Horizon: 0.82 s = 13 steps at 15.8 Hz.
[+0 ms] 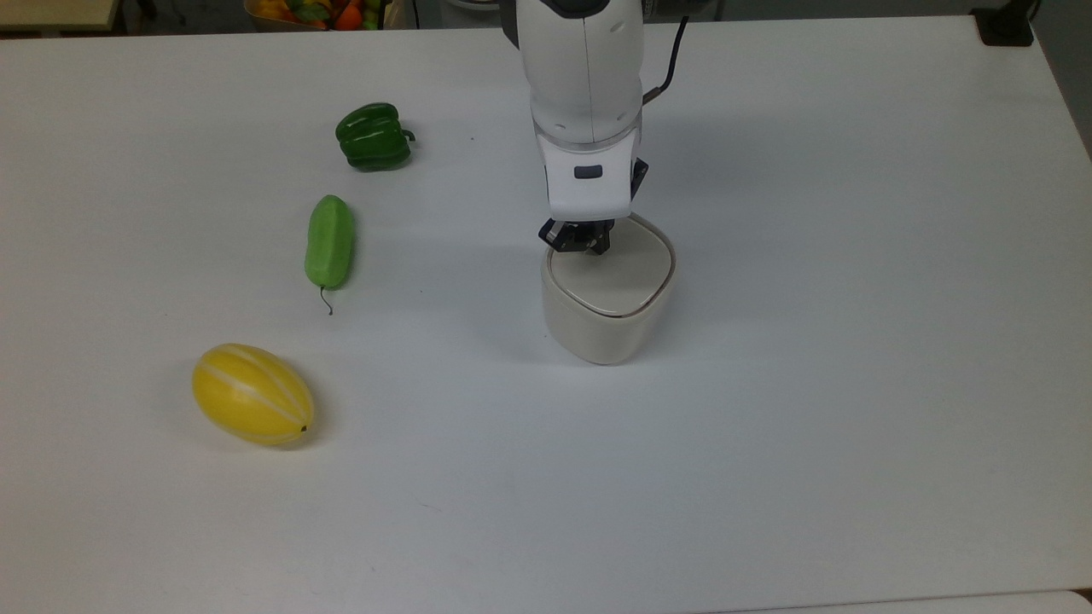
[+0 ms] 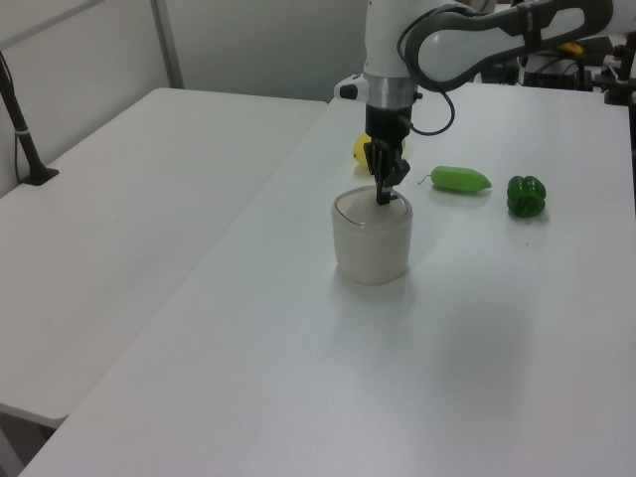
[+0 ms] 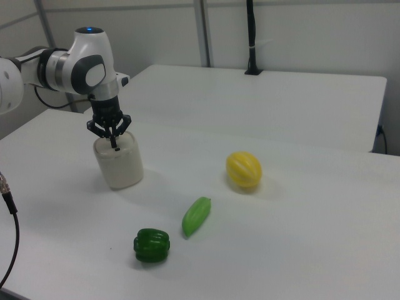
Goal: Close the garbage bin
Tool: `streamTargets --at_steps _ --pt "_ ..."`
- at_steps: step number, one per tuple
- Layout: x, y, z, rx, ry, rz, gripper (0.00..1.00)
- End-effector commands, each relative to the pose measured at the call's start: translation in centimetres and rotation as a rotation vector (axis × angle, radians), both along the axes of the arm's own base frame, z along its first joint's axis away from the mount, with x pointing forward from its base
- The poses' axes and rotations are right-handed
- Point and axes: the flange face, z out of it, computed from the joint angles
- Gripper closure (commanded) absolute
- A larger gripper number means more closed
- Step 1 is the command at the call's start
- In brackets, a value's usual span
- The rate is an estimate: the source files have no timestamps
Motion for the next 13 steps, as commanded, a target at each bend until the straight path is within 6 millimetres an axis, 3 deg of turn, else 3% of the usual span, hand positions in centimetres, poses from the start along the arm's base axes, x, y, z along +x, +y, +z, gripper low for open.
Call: streamTargets --at_steps 1,3,5,10,13 --pt "0.0 -0.3 -2.3 -0.028 0.011 0.021 1.0" --pt "0.1 -0.3 -2.8 -0.032 0.017 0.021 1.0" --pt "0.2 -0.7 -1.7 -0.024 0.004 0.004 1.0" --pt "-1.2 -4.4 5.6 0.003 -0.046 -0.134 0.98" --pt "-3.5 -9.2 8.9 -0.04 0.003 -0.216 0.96"
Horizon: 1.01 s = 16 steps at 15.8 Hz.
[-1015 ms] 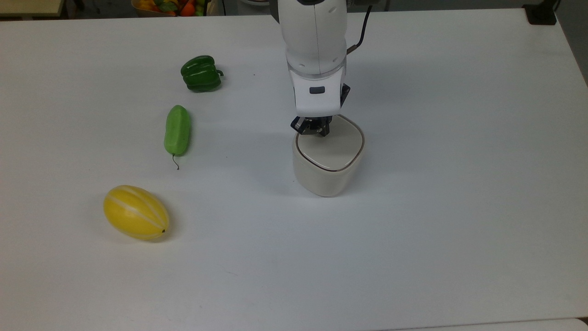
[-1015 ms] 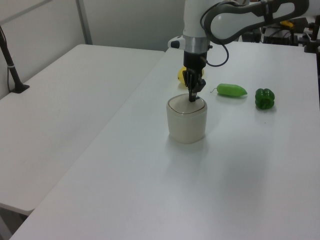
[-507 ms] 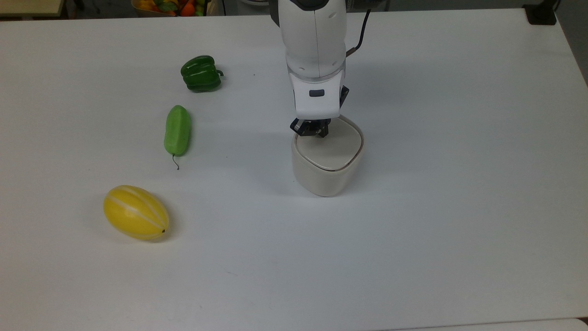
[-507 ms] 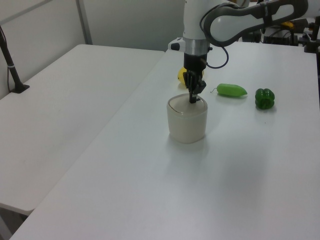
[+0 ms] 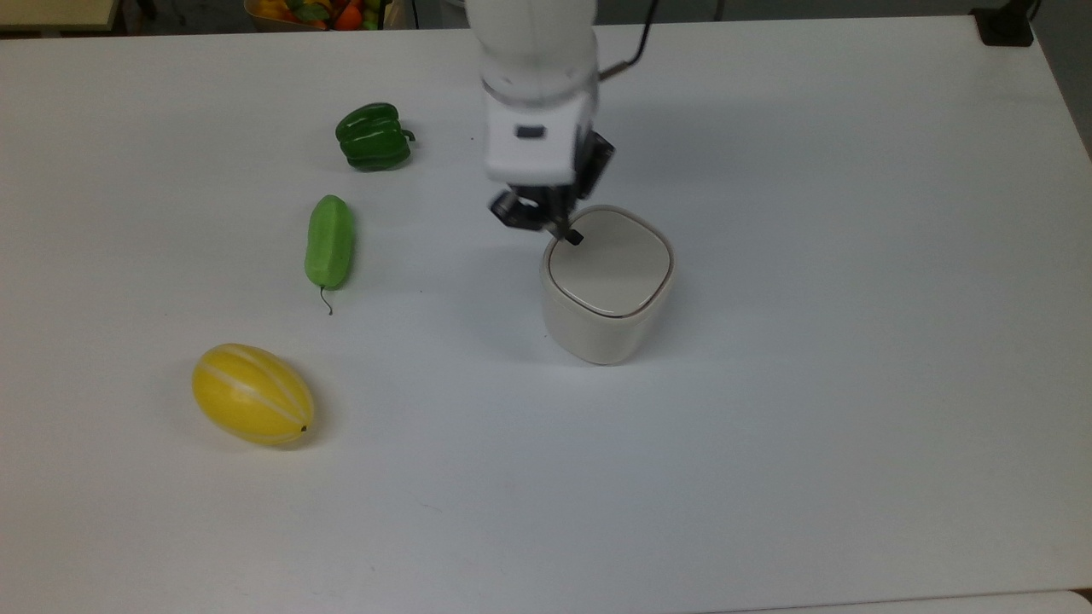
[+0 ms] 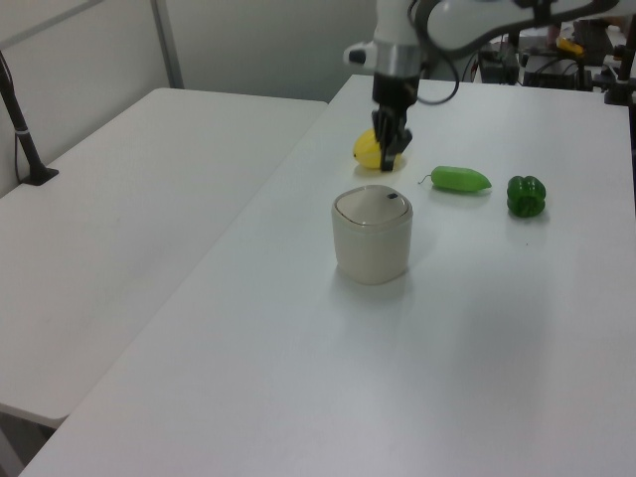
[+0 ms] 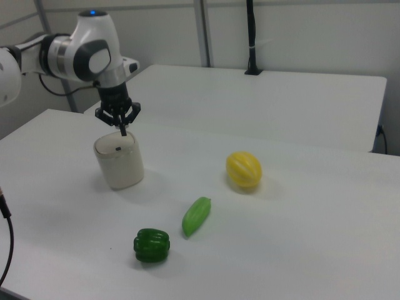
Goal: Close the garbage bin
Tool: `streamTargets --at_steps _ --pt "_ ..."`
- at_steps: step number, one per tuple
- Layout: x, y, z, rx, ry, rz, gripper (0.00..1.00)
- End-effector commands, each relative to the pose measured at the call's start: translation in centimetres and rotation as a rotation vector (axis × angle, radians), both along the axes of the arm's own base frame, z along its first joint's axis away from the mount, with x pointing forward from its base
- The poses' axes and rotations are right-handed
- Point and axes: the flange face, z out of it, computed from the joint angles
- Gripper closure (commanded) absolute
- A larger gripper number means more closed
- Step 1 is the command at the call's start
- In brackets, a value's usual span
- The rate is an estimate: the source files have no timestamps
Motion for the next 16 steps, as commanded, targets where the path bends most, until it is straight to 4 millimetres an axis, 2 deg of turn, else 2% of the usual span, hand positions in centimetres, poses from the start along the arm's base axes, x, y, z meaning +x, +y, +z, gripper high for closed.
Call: streamTargets --at_steps 1,3,5,6,7,10,12,16 --pt "-4.1 -6.0 5.0 -0.008 0.06 -0.147 0.94" --pt "-6.0 -8.3 6.1 0.002 0.106 -0.317 0.93" --pt "-7.8 -10.9 6.8 0.002 0.12 -0.478 0.81" --pt "-8.6 -12.1 7.1 -0.012 0.12 -0.533 0.65" --pt "-9.5 -13.3 7.3 -0.019 0.124 -0.562 0.01" --pt "-10.5 -16.0 8.4 -0.013 0.114 -0.62 0.0" --pt "-10.8 -16.9 8.1 -0.027 0.149 -0.633 0.0" --pt "-9.6 -18.6 8.0 -0.035 0.152 -0.657 0.0"
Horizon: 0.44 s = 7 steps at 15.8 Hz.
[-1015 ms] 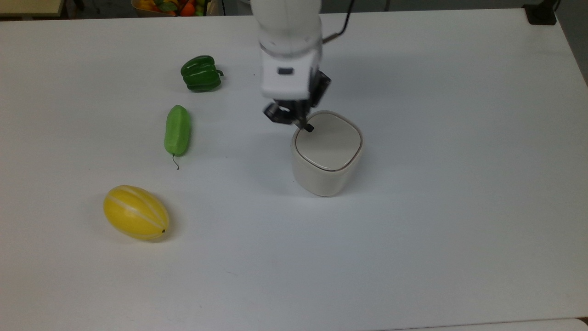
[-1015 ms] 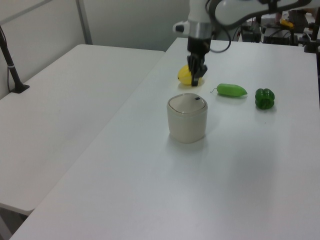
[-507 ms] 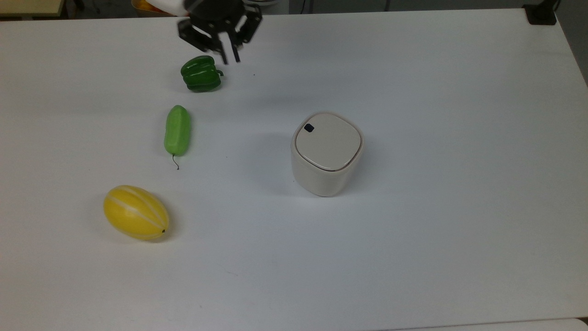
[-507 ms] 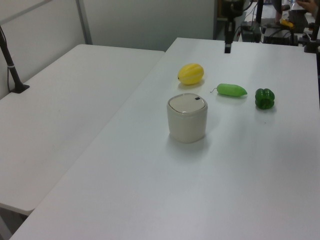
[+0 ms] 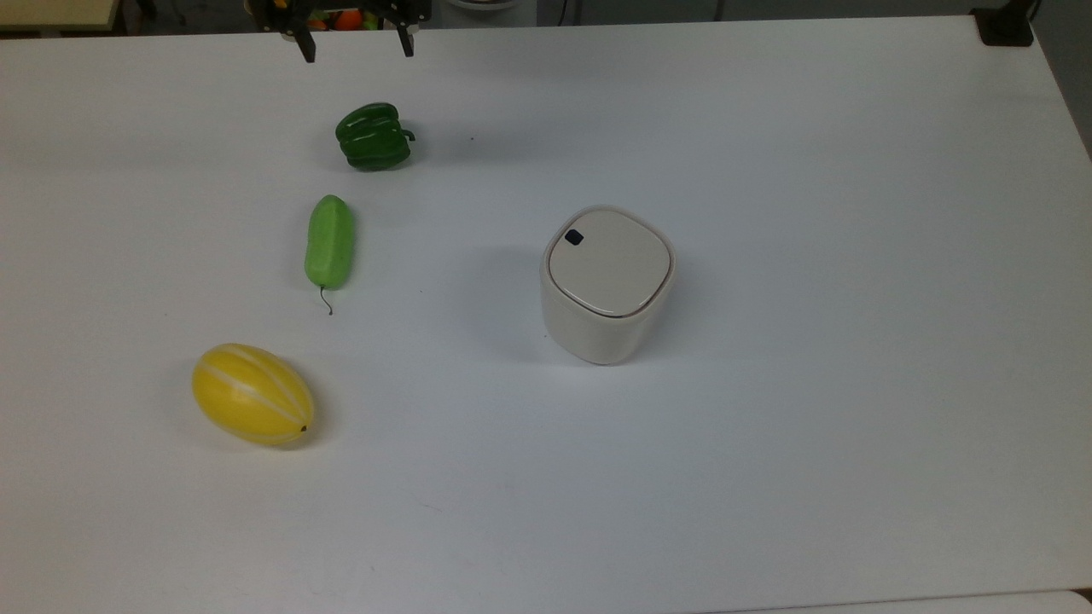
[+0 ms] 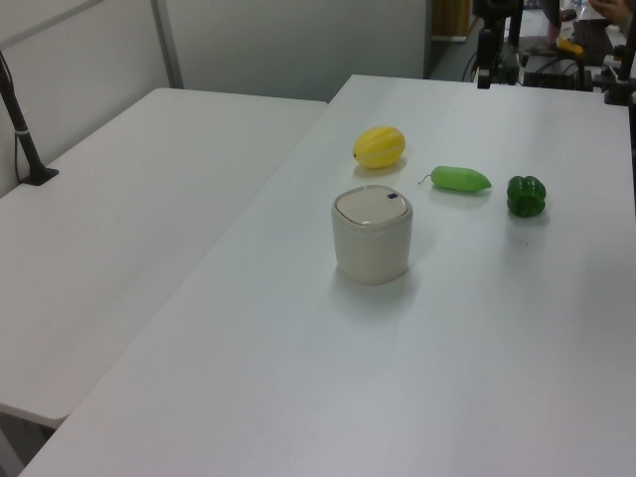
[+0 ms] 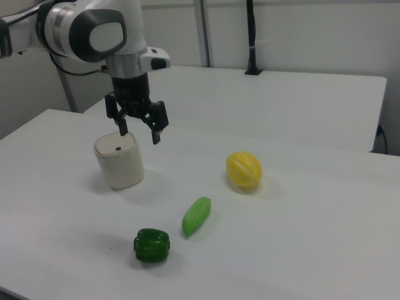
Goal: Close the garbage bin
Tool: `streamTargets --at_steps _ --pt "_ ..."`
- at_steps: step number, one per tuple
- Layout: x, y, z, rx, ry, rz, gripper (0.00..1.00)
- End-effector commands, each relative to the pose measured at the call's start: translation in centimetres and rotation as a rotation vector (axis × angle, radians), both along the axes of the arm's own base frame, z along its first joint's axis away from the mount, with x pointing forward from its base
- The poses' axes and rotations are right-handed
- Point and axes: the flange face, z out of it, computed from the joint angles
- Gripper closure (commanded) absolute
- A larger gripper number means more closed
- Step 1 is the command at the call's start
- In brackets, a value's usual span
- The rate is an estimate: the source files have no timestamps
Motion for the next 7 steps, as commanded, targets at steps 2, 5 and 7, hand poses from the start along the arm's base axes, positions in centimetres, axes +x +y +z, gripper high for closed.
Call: streamTargets --at_steps 2,5,7 --pt "-0.07 -0.8 -0.03 -0.017 0.027 -0.033 0.0" --pt "-0.75 -0.83 0.12 -0.021 0.066 -0.111 0.0" --pt "-0.83 -1.03 0.19 -0.044 0.069 -0.162 0.0"
